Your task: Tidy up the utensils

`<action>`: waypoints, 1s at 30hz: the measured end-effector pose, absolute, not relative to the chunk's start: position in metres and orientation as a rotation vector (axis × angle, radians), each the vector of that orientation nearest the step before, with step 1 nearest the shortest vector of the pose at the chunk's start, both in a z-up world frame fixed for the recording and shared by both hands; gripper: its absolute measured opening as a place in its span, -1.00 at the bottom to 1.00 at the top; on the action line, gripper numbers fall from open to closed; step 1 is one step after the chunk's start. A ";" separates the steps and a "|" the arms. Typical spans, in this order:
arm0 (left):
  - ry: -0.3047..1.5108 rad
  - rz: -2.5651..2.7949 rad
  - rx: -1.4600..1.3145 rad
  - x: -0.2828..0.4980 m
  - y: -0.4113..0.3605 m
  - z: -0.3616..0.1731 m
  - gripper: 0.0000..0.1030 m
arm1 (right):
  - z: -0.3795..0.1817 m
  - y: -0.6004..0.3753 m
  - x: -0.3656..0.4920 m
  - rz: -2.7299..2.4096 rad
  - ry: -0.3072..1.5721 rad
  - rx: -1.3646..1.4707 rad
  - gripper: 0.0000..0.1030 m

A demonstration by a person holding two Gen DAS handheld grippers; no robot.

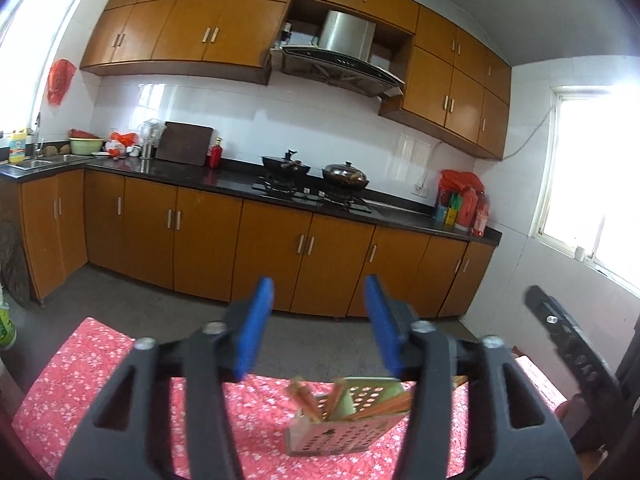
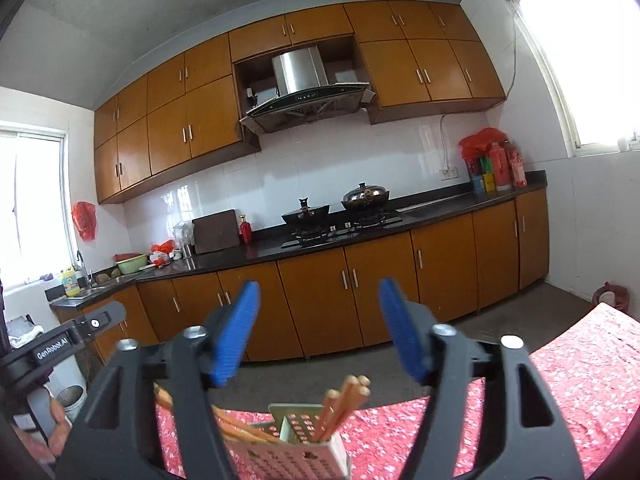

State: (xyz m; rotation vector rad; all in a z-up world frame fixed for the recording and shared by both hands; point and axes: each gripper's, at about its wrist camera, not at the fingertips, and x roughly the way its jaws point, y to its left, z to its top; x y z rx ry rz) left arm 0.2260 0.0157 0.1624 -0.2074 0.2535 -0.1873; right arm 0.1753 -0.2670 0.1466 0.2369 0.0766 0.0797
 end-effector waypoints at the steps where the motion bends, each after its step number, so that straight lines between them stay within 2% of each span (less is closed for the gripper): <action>1: 0.250 -0.183 -0.205 0.220 0.019 0.162 0.30 | 0.147 -0.269 0.168 0.081 0.074 0.234 0.74; 2: 0.248 -0.178 -0.200 0.212 0.024 0.160 0.38 | 0.147 -0.271 0.160 0.080 0.072 0.226 0.83; 3: 0.248 -0.173 -0.193 0.202 0.028 0.158 0.57 | 0.146 -0.271 0.148 0.075 0.068 0.205 0.97; 4: 0.244 -0.171 -0.182 0.190 0.033 0.153 0.77 | 0.144 -0.270 0.141 0.074 0.065 0.187 0.97; 6: 0.239 -0.163 -0.148 0.169 0.037 0.144 0.92 | 0.137 -0.265 0.120 0.060 0.058 0.132 0.97; 15: 0.282 -0.085 0.015 0.099 0.029 0.079 0.92 | 0.078 -0.240 0.087 0.041 0.223 0.075 0.97; 30: 0.346 -0.095 0.021 0.077 0.021 0.015 0.92 | 0.020 -0.234 0.060 -0.014 0.279 0.100 0.97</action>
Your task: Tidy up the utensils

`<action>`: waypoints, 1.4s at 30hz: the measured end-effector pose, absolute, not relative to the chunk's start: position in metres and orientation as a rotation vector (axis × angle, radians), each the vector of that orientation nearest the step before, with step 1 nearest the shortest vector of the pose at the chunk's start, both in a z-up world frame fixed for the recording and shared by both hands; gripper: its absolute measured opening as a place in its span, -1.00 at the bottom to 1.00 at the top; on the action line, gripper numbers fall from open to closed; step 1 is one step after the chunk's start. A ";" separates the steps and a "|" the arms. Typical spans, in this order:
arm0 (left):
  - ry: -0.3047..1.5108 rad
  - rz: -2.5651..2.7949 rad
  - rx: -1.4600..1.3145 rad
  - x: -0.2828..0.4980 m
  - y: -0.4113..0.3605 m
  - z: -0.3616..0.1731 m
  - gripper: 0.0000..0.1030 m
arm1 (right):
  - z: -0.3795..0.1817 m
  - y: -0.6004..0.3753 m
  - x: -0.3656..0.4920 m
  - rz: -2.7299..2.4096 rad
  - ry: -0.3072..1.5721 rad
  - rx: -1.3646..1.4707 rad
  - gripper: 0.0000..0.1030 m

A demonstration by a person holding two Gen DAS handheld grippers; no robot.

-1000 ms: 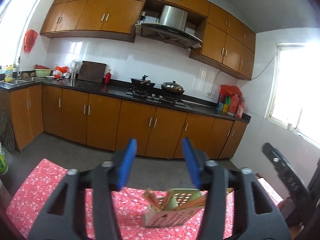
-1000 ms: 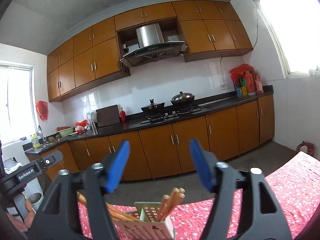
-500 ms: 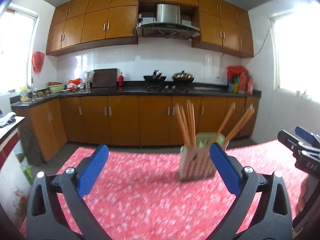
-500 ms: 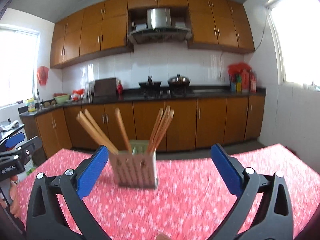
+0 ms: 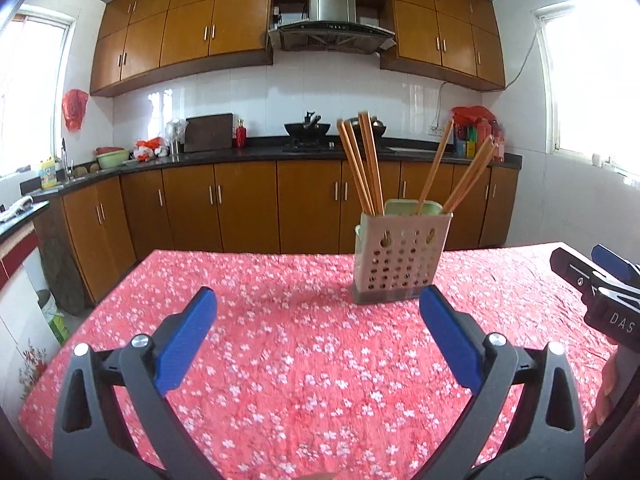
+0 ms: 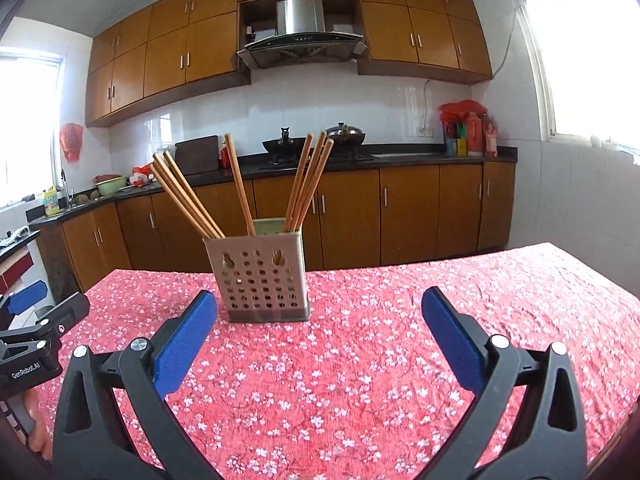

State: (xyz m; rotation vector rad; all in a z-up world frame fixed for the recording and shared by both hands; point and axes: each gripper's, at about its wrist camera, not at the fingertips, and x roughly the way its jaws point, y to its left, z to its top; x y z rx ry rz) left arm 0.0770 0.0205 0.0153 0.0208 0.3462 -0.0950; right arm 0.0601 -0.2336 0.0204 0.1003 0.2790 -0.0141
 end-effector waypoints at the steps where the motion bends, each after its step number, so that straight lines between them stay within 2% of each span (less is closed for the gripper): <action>1: 0.353 -0.093 0.021 0.077 0.021 0.012 0.92 | 0.017 -0.233 0.060 -0.006 0.291 0.103 0.97; 14: 0.393 -0.097 0.027 0.075 0.020 -0.005 0.92 | -0.007 -0.234 0.053 -0.007 0.366 0.084 0.97; 42: 0.395 -0.102 0.021 0.073 0.017 -0.005 0.92 | -0.009 -0.232 0.053 -0.006 0.373 0.081 0.97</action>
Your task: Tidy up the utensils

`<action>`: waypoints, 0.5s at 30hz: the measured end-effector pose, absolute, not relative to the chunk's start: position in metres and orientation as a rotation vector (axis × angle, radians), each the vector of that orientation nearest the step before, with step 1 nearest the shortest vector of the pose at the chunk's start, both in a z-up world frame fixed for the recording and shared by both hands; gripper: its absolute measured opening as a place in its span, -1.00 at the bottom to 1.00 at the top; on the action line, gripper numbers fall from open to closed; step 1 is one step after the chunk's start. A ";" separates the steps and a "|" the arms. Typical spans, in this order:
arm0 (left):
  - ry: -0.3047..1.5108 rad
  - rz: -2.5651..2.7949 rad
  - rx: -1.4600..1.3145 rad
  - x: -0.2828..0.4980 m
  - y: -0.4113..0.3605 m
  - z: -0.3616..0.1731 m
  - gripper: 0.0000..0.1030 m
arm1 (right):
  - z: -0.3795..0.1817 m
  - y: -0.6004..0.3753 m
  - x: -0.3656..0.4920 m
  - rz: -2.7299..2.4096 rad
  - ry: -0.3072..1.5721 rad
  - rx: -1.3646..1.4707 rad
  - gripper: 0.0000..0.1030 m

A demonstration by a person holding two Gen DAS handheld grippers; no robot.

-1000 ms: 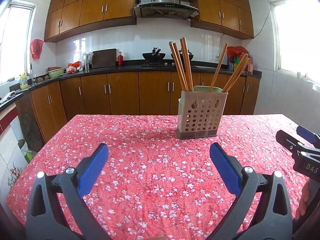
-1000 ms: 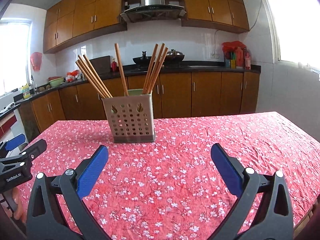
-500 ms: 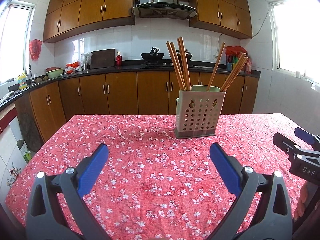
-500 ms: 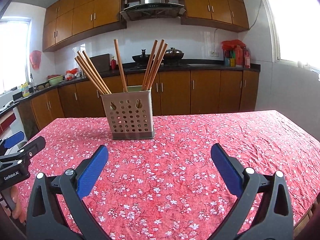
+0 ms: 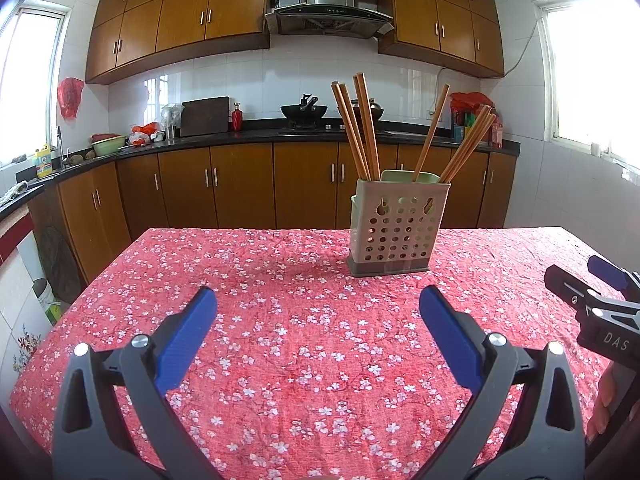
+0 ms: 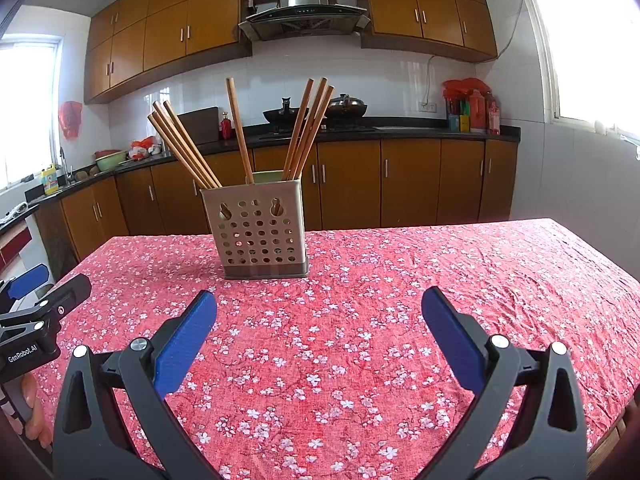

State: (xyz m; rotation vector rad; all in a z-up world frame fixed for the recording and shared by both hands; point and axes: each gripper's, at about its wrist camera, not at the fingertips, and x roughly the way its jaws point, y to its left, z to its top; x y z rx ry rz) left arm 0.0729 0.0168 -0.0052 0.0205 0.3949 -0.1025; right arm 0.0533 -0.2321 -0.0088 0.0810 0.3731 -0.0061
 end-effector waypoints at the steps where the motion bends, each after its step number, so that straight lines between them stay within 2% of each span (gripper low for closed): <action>1: 0.395 -0.102 0.021 0.073 0.017 -0.005 0.92 | -0.009 -0.231 0.054 -0.007 0.373 0.082 0.97; 15: 0.397 -0.102 0.020 0.073 0.015 -0.005 0.92 | -0.010 -0.227 0.054 -0.011 0.376 0.087 0.97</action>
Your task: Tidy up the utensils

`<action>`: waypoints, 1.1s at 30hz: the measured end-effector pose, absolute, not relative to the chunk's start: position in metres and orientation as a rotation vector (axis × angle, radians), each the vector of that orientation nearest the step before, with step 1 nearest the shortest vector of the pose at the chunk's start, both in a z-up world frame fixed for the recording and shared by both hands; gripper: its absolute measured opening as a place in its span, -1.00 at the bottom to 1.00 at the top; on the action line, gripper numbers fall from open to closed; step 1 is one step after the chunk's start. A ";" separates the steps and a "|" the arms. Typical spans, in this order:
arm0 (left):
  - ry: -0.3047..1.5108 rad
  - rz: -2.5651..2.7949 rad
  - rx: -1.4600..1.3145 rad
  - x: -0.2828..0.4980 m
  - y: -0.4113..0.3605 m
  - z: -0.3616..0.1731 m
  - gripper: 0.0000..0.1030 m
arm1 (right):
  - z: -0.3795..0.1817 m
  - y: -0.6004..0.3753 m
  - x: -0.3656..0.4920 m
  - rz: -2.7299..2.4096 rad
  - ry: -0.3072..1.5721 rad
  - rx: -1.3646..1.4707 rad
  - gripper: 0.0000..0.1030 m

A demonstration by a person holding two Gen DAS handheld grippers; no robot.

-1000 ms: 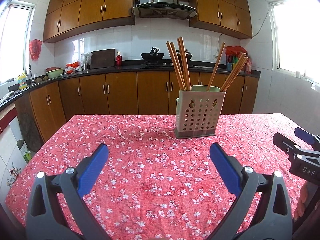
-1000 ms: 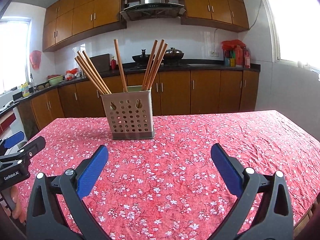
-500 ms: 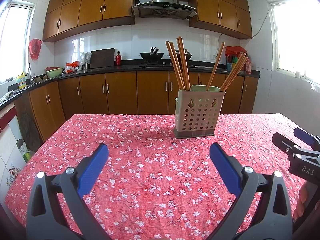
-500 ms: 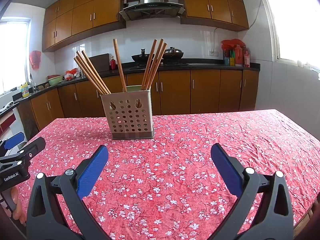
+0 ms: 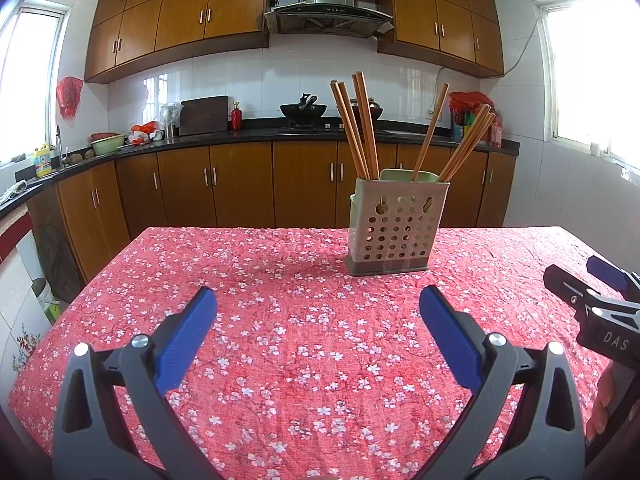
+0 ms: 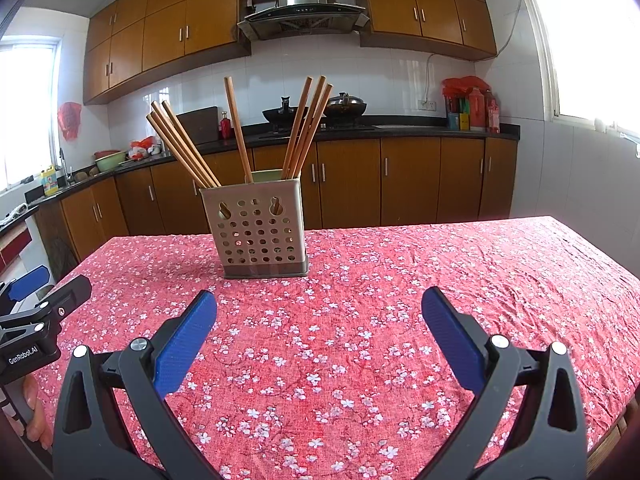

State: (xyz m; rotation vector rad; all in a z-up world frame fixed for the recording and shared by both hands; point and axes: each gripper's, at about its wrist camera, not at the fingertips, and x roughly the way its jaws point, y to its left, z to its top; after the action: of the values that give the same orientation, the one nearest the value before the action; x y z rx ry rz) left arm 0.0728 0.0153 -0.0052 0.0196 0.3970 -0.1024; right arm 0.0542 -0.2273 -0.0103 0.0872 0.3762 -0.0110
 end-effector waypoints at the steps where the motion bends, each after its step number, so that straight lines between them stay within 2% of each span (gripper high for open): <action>1: 0.396 -0.102 0.020 0.073 0.015 -0.005 0.92 | -0.010 -0.227 0.054 -0.011 0.376 0.087 0.97; 33: 0.399 -0.104 0.019 0.072 0.014 -0.007 0.92 | -0.011 -0.224 0.055 -0.015 0.381 0.091 0.97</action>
State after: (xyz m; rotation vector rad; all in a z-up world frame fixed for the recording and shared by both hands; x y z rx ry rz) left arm 0.0724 0.0143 -0.0067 0.0191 0.3992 -0.1044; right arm 0.0547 -0.2245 -0.0106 0.0909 0.3807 -0.0153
